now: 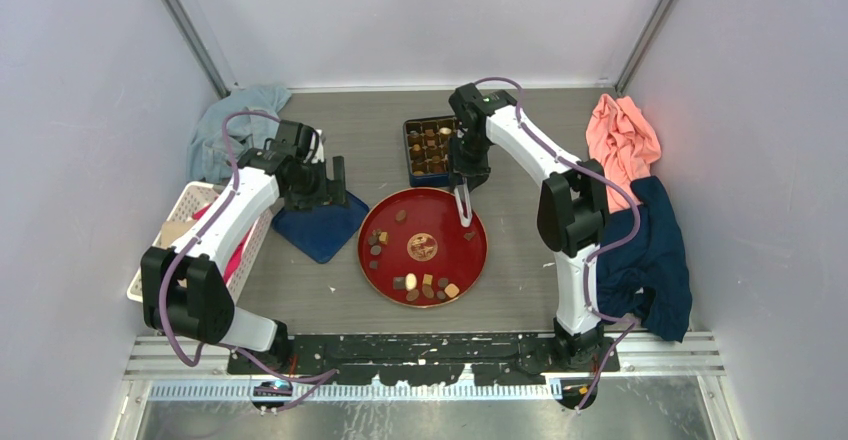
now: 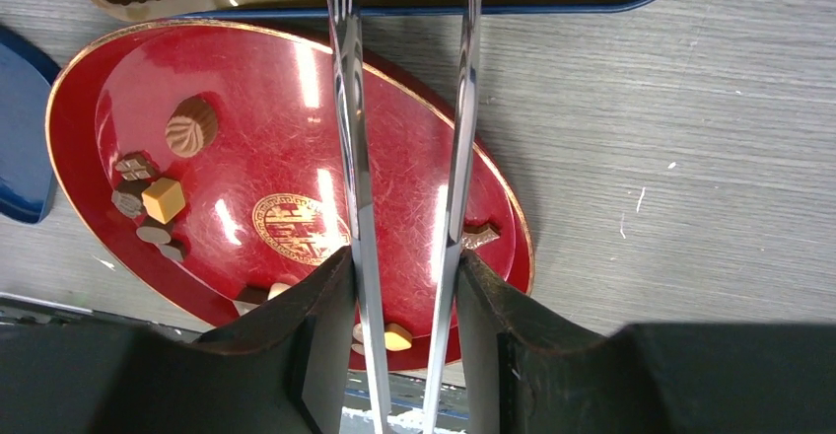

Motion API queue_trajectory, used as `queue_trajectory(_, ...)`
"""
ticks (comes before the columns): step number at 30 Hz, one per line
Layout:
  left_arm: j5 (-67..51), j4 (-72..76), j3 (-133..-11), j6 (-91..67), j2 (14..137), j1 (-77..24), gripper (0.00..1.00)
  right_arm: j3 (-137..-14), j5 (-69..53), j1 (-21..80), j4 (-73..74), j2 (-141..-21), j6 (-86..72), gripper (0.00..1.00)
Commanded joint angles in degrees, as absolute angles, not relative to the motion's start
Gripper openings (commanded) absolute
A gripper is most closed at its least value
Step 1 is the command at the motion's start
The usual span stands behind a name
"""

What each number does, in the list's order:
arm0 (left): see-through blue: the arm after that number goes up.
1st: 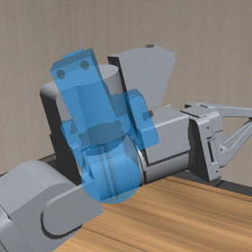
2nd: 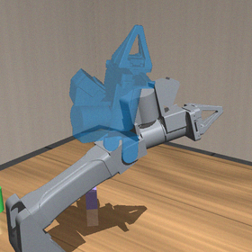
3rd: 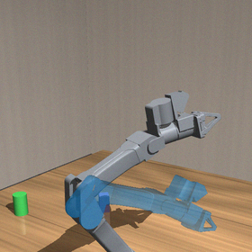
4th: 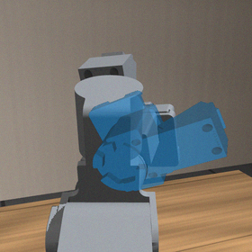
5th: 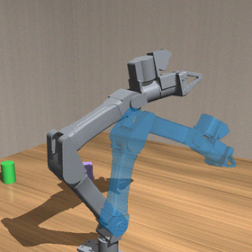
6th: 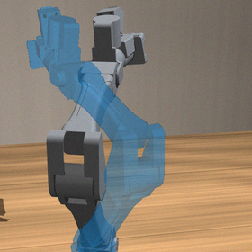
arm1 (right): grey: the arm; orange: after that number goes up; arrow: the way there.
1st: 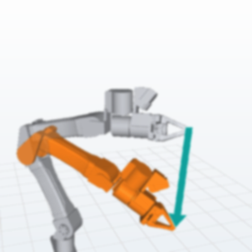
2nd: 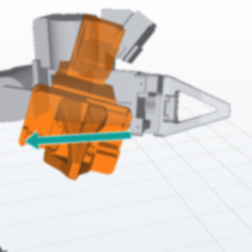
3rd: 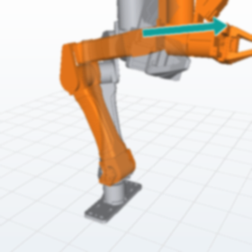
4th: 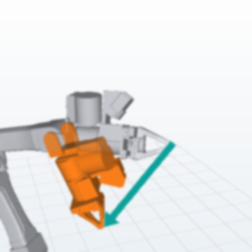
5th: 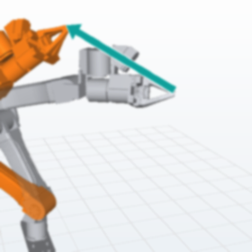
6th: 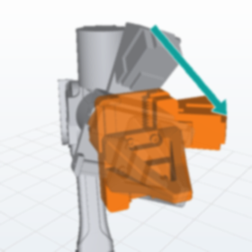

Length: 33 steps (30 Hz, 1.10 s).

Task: Pack the chocolate
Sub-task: Place the fake chocolate in the packing box.

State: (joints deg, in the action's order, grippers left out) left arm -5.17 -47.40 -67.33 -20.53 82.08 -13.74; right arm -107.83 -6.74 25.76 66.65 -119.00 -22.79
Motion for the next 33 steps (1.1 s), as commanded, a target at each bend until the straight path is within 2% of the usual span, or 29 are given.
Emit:
queue_trajectory(1,-5.3,-46.4,-69.3,-19.9,80.2,-13.3,0.89,-108.6,-7.6,25.6,65.0,-116.9,-23.2,0.46)
queue_trajectory(8,-5.4,-46.2,-69.2,-20.0,80.1,-13.3,0.89,-109.1,-7.4,25.6,64.8,-116.5,-23.4,0.46)
queue_trajectory(11,-5.3,-46.3,-69.1,-20.0,79.9,-13.3,0.89,-109.0,-7.1,25.6,64.5,-115.1,-23.7,0.42)
queue_trajectory(14,-5.3,-46.3,-69.1,-20.0,79.7,-13.3,0.89,-109.1,-7.3,25.6,64.7,-113.6,-23.3,0.33)
queue_trajectory(21,-5.7,-46.8,-69.1,-20.2,78.6,-13.3,0.89,-107.3,-7.5,26.0,66.1,-107.9,-21.4,0.28)
queue_trajectory(27,-5.8,-48.1,-67.3,-21.9,76.4,-13.3,0.89,-98.7,-6.2,29.8,68.6,-99.2,-20.5,0.28)
queue_trajectory(33,-4.1,-48.5,-62.7,-21.9,72.8,-13.3,0.89,-85.1,-5.7,40.2,70.6,-90.5,-24.0,0.3)
